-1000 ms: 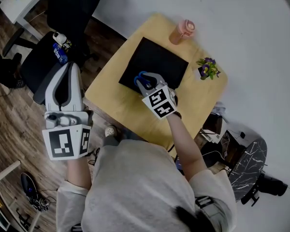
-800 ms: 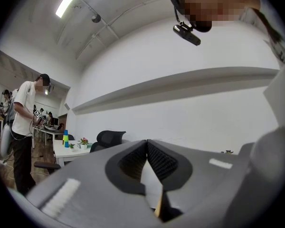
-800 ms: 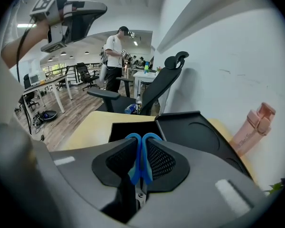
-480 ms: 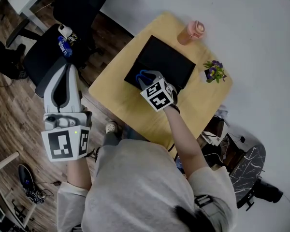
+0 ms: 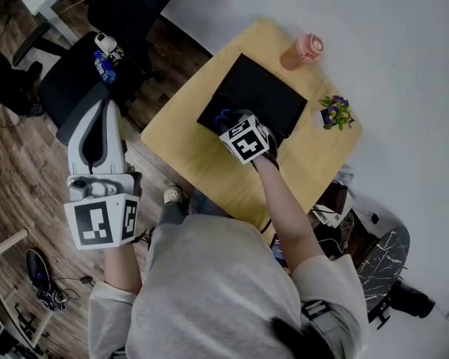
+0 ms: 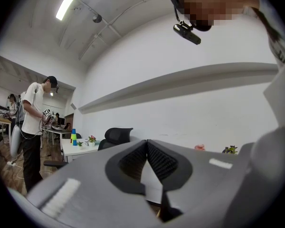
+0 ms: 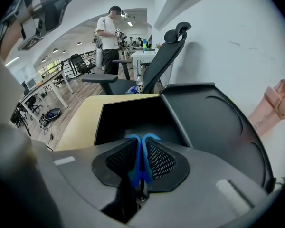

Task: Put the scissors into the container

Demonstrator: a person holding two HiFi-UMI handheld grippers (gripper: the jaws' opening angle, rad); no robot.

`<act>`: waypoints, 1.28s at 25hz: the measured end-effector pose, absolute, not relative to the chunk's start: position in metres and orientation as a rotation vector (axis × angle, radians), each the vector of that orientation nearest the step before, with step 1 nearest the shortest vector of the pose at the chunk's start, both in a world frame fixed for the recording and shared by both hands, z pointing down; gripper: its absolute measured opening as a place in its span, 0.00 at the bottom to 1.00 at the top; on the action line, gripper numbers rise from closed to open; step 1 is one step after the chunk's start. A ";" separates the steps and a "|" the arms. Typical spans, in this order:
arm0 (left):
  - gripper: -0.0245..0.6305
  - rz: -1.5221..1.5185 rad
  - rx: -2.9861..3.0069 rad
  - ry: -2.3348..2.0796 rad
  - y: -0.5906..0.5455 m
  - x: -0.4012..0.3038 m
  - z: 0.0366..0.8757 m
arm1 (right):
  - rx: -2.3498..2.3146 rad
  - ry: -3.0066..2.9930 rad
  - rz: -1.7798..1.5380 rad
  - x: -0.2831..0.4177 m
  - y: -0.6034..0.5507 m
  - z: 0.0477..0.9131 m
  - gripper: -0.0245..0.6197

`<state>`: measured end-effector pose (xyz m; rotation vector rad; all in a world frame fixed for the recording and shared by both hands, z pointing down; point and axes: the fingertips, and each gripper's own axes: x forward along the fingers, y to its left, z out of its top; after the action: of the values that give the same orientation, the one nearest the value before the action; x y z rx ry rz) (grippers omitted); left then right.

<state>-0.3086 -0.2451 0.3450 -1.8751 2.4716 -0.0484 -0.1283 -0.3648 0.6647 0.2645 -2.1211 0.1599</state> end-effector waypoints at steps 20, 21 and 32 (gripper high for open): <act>0.13 0.018 -1.910 2.376 -0.243 -0.302 0.324 | 0.447 -2.257 0.234 -0.121 -0.366 0.608 0.04; 0.13 0.026 -1.923 2.358 -0.246 -0.299 0.322 | 0.475 -2.276 0.245 -0.118 -0.366 0.600 0.04; 0.13 0.119 -2.105 2.126 -0.280 -0.255 0.298 | 0.849 -2.496 0.247 -0.076 -0.365 0.503 0.04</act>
<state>-0.2549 -0.2797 0.2983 -2.1052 2.1265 0.1194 -0.0757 -0.3652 0.5031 0.8486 -2.4958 0.2474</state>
